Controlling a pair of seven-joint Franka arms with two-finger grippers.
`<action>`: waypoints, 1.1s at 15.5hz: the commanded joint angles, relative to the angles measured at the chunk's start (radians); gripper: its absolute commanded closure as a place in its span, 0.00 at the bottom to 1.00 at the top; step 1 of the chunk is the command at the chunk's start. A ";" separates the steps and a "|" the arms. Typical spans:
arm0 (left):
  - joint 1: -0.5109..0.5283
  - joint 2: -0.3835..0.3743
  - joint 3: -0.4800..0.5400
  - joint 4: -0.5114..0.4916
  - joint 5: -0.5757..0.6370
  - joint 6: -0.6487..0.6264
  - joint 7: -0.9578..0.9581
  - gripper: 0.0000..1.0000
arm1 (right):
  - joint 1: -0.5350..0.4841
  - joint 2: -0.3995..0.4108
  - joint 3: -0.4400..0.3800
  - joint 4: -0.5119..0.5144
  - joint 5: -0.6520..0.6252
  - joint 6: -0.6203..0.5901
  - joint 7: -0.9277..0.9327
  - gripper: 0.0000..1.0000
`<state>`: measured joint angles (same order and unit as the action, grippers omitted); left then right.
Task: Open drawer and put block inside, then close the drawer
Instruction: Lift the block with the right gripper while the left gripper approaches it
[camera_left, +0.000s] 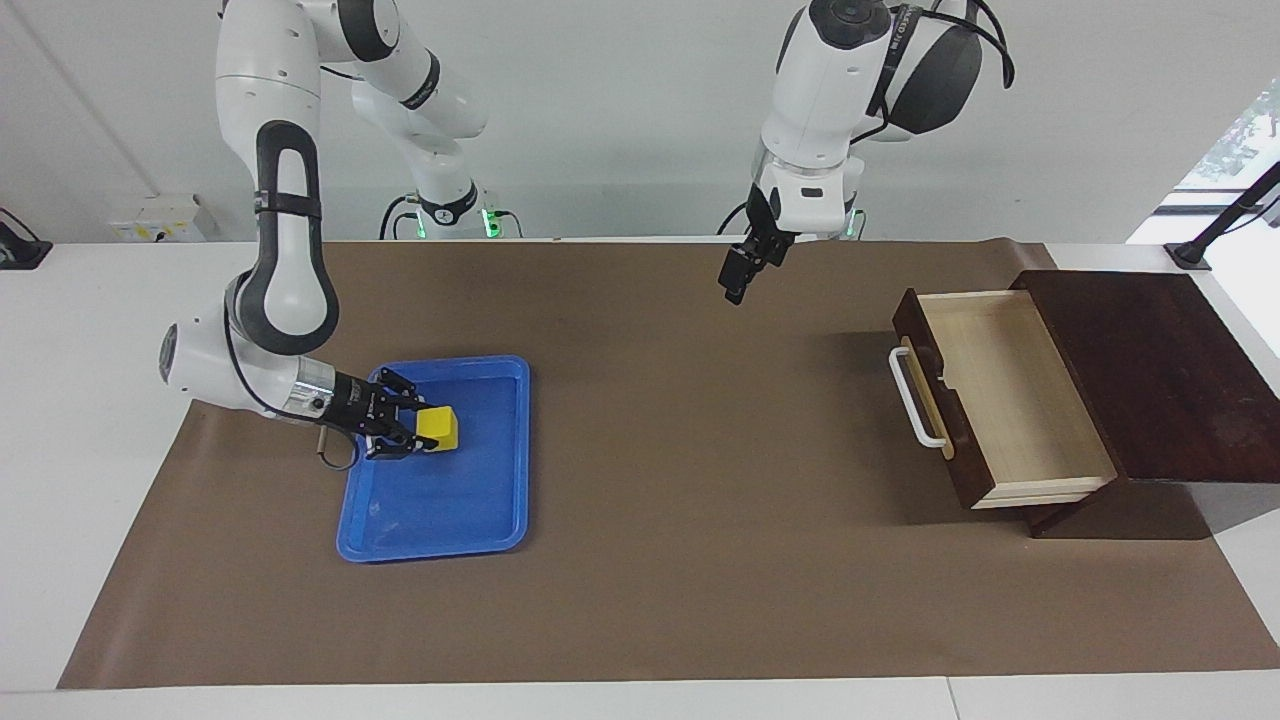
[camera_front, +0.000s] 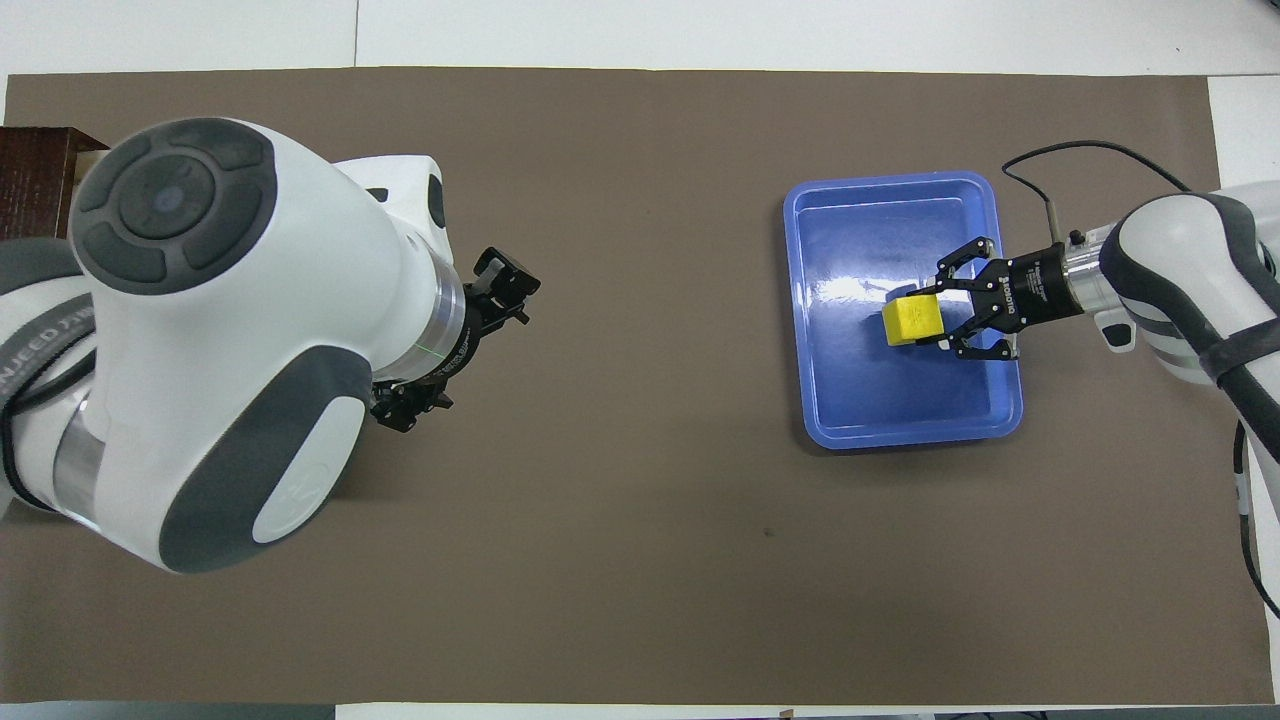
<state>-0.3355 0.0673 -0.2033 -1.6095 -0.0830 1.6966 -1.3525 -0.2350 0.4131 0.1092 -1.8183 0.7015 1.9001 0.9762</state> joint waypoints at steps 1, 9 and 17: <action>0.036 -0.029 0.004 -0.055 -0.034 0.055 -0.153 0.00 | 0.052 -0.008 0.006 0.108 0.012 -0.056 0.058 1.00; 0.033 0.060 0.007 -0.076 -0.026 0.194 -0.578 0.00 | 0.322 -0.022 0.010 0.252 0.062 0.054 0.320 1.00; -0.063 0.314 0.005 0.146 -0.020 0.293 -0.819 0.00 | 0.467 -0.022 0.014 0.251 0.070 0.160 0.433 1.00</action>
<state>-0.3781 0.2764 -0.2092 -1.6008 -0.0975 1.9837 -2.1002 0.2404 0.3887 0.1215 -1.5745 0.7420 2.0621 1.3972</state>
